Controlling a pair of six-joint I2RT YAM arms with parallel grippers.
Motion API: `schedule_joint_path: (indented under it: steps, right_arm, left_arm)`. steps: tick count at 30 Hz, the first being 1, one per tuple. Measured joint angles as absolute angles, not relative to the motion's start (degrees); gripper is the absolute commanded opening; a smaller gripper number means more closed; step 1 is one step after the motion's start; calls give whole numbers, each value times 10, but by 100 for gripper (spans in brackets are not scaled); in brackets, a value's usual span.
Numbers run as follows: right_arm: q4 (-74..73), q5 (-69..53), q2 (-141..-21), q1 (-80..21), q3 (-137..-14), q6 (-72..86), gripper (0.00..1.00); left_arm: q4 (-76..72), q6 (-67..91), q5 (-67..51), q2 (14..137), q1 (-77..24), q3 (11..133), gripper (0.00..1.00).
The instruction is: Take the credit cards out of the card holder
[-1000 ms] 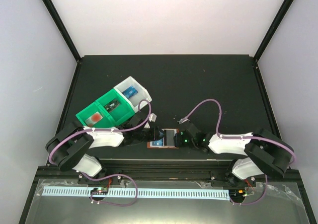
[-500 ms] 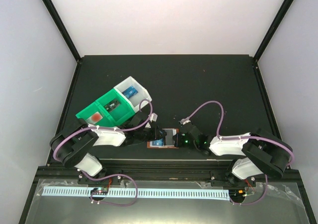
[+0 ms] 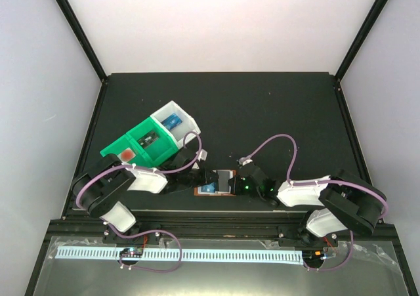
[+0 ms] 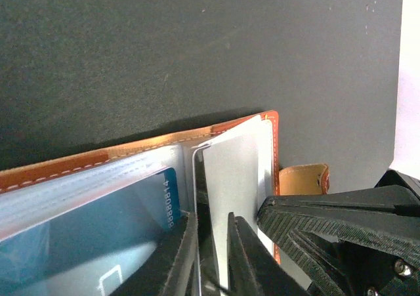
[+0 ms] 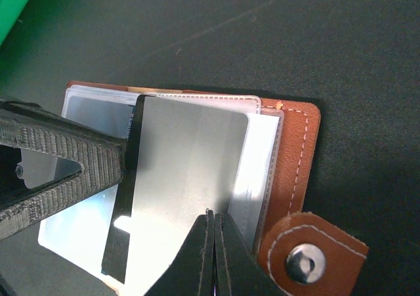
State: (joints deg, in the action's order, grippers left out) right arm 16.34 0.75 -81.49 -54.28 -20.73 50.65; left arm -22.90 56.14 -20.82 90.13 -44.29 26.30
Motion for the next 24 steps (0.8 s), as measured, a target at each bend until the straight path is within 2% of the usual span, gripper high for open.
schedule_joint_path:
  steps: [3,24]
  right_arm:
    - [164,8,-815,-543,-207,509,3]
    - [172,9,-816,-543,-203,516,2]
  left_arm:
    - [-230,565,-208,901,-443,260,2]
    - [-218,570,-211,837,-442,235,2]
